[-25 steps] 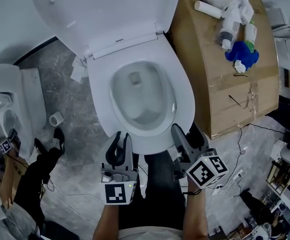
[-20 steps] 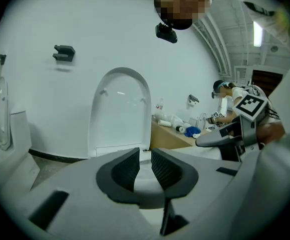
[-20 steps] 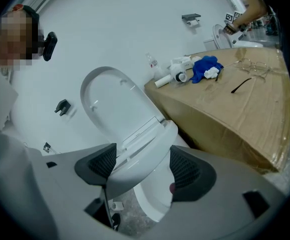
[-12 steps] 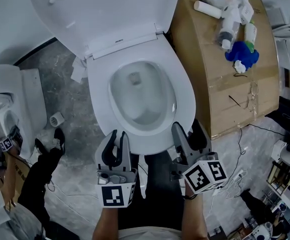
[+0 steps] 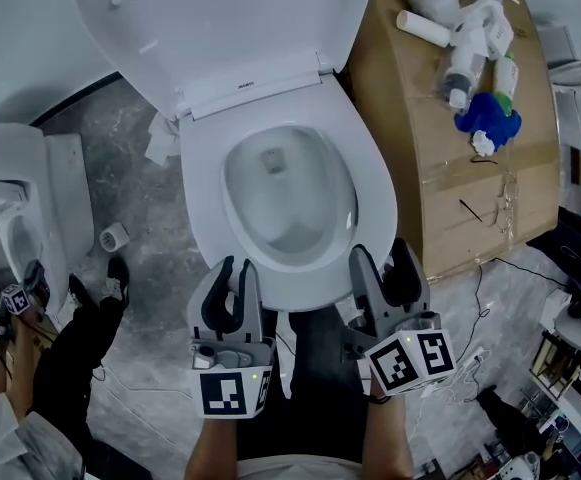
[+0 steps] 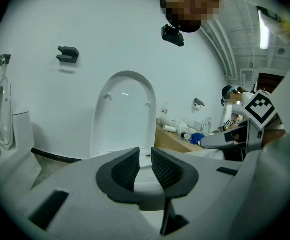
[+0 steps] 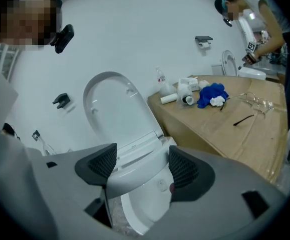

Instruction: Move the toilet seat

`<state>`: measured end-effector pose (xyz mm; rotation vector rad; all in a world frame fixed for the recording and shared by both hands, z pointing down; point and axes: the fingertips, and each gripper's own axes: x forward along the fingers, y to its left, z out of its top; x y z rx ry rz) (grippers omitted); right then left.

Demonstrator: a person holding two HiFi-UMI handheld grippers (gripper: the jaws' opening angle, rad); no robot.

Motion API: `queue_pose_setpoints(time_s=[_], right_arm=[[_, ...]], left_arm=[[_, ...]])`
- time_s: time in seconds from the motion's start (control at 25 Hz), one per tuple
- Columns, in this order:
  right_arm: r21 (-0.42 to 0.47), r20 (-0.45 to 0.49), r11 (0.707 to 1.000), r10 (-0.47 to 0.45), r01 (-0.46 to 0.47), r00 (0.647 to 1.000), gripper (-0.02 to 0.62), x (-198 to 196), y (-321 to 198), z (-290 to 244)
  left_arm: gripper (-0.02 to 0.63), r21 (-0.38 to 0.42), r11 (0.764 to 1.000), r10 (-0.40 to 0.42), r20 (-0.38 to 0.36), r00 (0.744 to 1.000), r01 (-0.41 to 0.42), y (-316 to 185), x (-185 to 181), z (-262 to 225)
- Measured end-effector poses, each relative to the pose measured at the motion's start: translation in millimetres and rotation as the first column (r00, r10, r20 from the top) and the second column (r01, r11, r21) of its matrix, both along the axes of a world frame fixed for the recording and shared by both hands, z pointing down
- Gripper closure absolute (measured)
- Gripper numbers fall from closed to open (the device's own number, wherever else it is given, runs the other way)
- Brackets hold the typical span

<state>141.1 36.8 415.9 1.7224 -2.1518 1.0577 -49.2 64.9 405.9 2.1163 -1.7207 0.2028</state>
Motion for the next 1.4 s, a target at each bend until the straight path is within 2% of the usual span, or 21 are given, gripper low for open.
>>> queue_pose_setpoints(time_s=[0.12, 0.36, 0.52, 0.56, 0.6, 0.72, 0.96, 1.12, 1.4], right_arm=[[0.030, -0.036, 0.999, -0.034, 0.036, 0.999, 0.270, -2.7, -3.7, -6.7], [0.077, -0.036, 0.994, -0.071, 0.074, 0.997, 0.278, -7.4, -13.1, -19.3], [0.123, -0.078, 0.981, -0.140, 0.149, 0.987, 0.304, -12.3, -18.9, -30.4], [0.142, -0.105, 0.973, -0.166, 0.180, 0.981, 0.339, -15.0, -20.1, -34.6], [0.161, -0.135, 0.965, -0.188, 0.209, 0.973, 0.414, -18.2, -21.4, -38.8], [0.197, -0.198, 0.951, -0.201, 0.239, 0.960, 0.515, -21.1, -26.9, -47.1], [0.210, -0.219, 0.943, -0.214, 0.260, 0.952, 0.549, -18.0, -37.7, -50.7], [0.239, -0.246, 0.926, -0.233, 0.292, 0.941, 0.566, -23.0, -43.3, -56.1], [0.288, -0.237, 0.901, -0.262, 0.325, 0.936, 0.575, -30.8, -51.4, -66.0]], left_arm=[[0.525, -0.002, 1.000, 0.000, -0.006, 1.000, 0.000, -2.0, -1.1, -3.1], [0.525, 0.000, 1.000, 0.009, -0.020, 1.000, -0.009, -10.3, -4.7, -11.4], [0.525, 0.007, 1.000, 0.006, -0.029, 1.000, -0.006, -16.2, -7.6, -17.3], [0.525, 0.009, 1.000, 0.004, -0.031, 1.000, -0.004, -17.8, -8.5, -19.0], [0.525, 0.010, 1.000, 0.003, -0.033, 0.999, -0.003, -19.3, -9.4, -20.7], [0.526, 0.012, 1.000, 0.000, -0.038, 0.999, 0.000, -23.4, -11.7, -25.4], [0.526, 0.009, 1.000, -0.001, -0.042, 0.999, 0.001, -29.0, -14.2, -30.0], [0.528, 0.015, 1.000, 0.002, -0.044, 0.999, -0.001, -33.1, -16.5, -33.6], [0.535, 0.031, 0.999, -0.003, -0.045, 0.999, 0.004, -41.0, -21.5, -41.3]])
